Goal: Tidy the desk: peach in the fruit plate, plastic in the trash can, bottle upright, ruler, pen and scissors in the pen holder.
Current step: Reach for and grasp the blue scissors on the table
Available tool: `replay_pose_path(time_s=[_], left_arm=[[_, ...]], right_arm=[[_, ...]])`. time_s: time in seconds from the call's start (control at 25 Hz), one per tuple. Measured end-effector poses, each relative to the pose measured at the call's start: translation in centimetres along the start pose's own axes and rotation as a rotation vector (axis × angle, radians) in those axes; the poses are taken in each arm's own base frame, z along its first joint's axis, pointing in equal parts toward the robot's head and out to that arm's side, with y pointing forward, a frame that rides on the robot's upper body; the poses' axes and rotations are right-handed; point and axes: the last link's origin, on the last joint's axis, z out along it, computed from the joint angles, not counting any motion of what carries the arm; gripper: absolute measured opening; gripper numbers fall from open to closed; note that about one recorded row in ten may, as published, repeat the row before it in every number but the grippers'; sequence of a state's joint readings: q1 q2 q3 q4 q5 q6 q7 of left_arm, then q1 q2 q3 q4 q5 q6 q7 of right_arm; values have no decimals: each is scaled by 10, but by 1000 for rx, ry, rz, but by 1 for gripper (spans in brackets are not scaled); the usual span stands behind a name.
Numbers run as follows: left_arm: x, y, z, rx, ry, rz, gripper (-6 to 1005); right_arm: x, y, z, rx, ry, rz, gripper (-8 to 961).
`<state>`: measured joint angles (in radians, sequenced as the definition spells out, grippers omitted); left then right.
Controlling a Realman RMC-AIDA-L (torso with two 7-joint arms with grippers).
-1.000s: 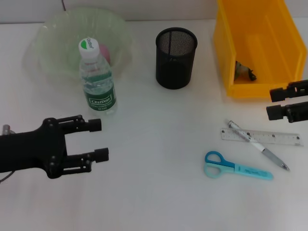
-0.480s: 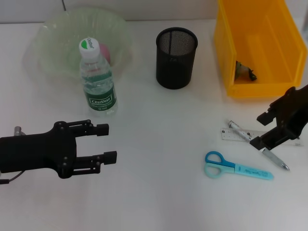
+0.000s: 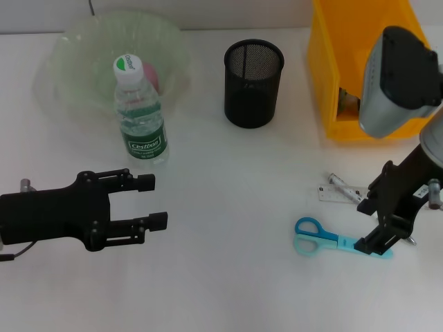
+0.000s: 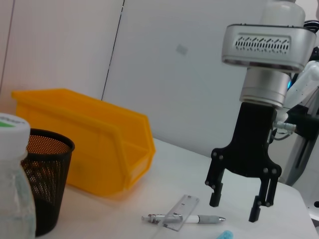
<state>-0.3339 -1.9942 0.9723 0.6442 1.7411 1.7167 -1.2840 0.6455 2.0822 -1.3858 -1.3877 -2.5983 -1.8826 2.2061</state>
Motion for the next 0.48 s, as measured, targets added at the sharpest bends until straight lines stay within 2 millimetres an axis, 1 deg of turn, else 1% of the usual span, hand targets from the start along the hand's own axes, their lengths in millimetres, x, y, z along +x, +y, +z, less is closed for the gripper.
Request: replay_pose_path(time_s=[0.28, 0.48], left_arm=[[0, -2, 2, 7, -2, 0, 726], [2, -5, 8, 11, -3, 3, 726]], right_arm=[[0, -2, 23, -1, 31, -6, 598], [-3, -2, 35, 12, 37, -10, 550]])
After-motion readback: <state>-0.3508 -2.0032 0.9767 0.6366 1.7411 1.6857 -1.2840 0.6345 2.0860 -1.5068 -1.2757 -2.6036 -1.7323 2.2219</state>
